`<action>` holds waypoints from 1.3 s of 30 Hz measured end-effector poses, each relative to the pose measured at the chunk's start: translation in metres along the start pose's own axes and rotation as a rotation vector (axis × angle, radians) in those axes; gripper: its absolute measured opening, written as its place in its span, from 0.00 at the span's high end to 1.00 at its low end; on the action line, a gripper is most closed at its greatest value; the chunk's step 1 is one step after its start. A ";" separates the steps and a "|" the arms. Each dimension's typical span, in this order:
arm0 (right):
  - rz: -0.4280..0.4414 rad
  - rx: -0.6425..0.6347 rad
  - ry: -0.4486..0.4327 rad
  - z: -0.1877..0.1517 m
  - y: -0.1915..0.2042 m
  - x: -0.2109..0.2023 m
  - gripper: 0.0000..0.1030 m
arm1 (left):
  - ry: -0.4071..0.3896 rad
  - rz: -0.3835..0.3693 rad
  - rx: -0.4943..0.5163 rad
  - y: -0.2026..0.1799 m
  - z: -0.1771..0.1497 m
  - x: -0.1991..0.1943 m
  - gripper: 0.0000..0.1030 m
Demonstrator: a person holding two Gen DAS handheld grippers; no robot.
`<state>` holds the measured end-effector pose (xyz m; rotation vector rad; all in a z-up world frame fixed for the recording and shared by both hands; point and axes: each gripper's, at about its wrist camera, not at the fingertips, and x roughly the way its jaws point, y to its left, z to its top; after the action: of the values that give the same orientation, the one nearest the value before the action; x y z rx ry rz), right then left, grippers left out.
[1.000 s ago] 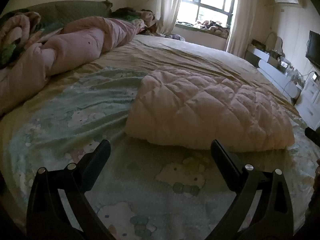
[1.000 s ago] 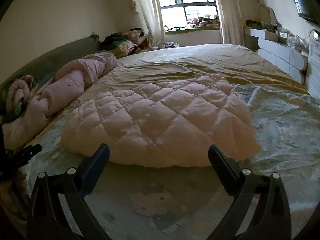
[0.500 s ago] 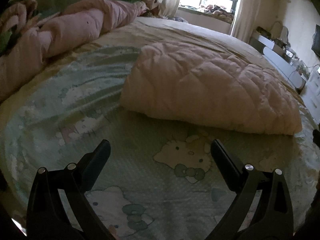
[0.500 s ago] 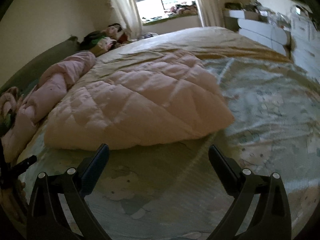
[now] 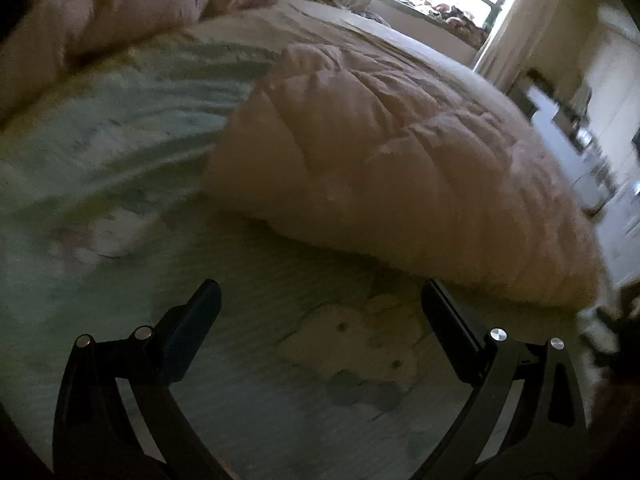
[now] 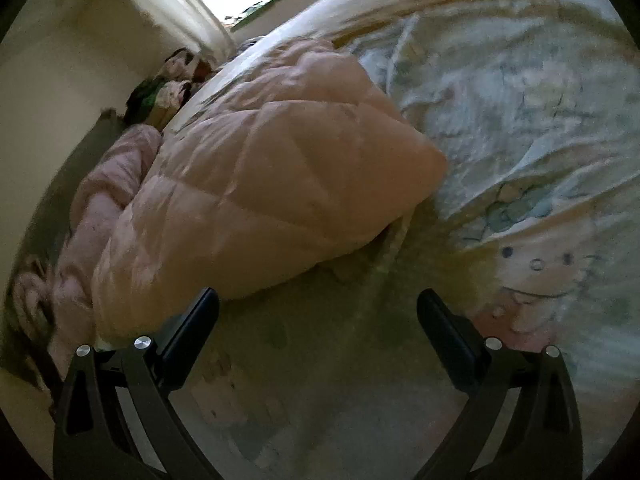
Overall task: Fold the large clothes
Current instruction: 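Roll both grippers and grasp the edge of the folded coat bundle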
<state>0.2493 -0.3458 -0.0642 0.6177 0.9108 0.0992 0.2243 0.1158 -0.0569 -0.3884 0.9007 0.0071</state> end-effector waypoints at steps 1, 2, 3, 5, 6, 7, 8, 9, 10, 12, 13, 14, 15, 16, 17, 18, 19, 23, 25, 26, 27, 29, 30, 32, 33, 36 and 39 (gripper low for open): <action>0.017 0.023 0.005 0.003 -0.002 0.004 0.04 | 0.008 -0.018 -0.019 0.002 0.003 0.003 0.09; 0.032 0.047 0.011 0.006 -0.005 0.008 0.04 | 0.018 -0.037 -0.036 0.004 0.005 0.007 0.09; 0.049 0.077 0.021 0.009 -0.008 0.013 0.04 | 0.026 -0.049 -0.050 0.005 0.008 0.011 0.09; 0.081 0.111 0.036 0.015 -0.010 0.019 0.04 | 0.033 -0.068 -0.064 0.006 0.013 0.016 0.09; 0.075 0.111 0.032 0.019 -0.010 0.021 0.04 | 0.040 -0.074 -0.072 0.007 0.015 0.020 0.09; 0.077 0.103 0.029 0.022 -0.008 0.022 0.04 | 0.043 -0.075 -0.076 0.008 0.019 0.023 0.09; 0.084 0.099 0.027 0.025 -0.007 0.024 0.04 | 0.045 -0.072 -0.081 0.009 0.021 0.026 0.09; 0.090 0.109 0.027 0.028 -0.007 0.026 0.04 | 0.050 -0.071 -0.087 0.010 0.024 0.030 0.09; 0.093 0.120 0.028 0.032 -0.009 0.029 0.04 | 0.051 -0.078 -0.093 0.011 0.025 0.031 0.09; 0.101 0.133 0.021 0.040 -0.010 0.033 0.04 | 0.053 -0.093 -0.110 0.012 0.030 0.035 0.09; 0.102 0.136 0.019 0.044 -0.010 0.034 0.04 | 0.051 -0.099 -0.115 0.013 0.032 0.037 0.09; 0.106 0.142 0.021 0.048 -0.010 0.036 0.04 | 0.051 -0.104 -0.118 0.013 0.034 0.038 0.09; 0.109 0.158 0.026 0.052 -0.012 0.039 0.04 | 0.045 -0.104 -0.119 0.012 0.037 0.039 0.09; 0.117 0.176 0.030 0.054 -0.015 0.041 0.04 | 0.039 -0.101 -0.119 0.012 0.039 0.039 0.09; 0.128 0.200 0.032 0.057 -0.018 0.042 0.04 | 0.036 -0.102 -0.120 0.012 0.040 0.039 0.09; 0.143 0.231 0.028 0.060 -0.023 0.043 0.04 | 0.032 -0.110 -0.131 0.012 0.043 0.040 0.09; 0.159 0.257 0.021 0.063 -0.027 0.043 0.04 | 0.033 -0.118 -0.146 0.012 0.043 0.040 0.09; 0.202 0.329 0.003 0.075 -0.042 0.049 0.04 | 0.046 -0.176 -0.234 0.023 0.048 0.052 0.08; 0.202 0.329 0.001 0.079 -0.041 0.052 0.04 | 0.051 -0.210 -0.278 0.030 0.051 0.058 0.08; 0.200 0.322 -0.001 0.082 -0.041 0.054 0.04 | 0.052 -0.232 -0.306 0.035 0.051 0.060 0.08; 0.203 0.321 -0.002 0.085 -0.041 0.055 0.04 | 0.056 -0.256 -0.337 0.039 0.052 0.063 0.08; 0.210 0.318 -0.001 0.091 -0.042 0.058 0.04 | 0.062 -0.298 -0.392 0.047 0.053 0.069 0.08; 0.214 0.316 -0.002 0.089 -0.040 0.059 0.04 | 0.066 -0.319 -0.420 0.051 0.054 0.073 0.08; 0.226 0.309 0.006 0.097 -0.038 0.062 0.04 | 0.069 -0.338 -0.452 0.056 0.054 0.078 0.08; 0.230 0.304 0.012 0.101 -0.036 0.062 0.04 | 0.066 -0.340 -0.466 0.057 0.056 0.081 0.08; 0.232 0.254 0.014 0.109 -0.025 0.056 0.04 | 0.052 -0.345 -0.498 0.059 0.058 0.084 0.08; 0.202 0.195 0.015 0.112 -0.014 0.054 0.06 | 0.047 -0.352 -0.510 0.060 0.064 0.088 0.08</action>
<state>0.3662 -0.3906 -0.0597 0.8910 0.8771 0.1979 0.3176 0.1790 -0.1078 -1.0230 0.8613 -0.0977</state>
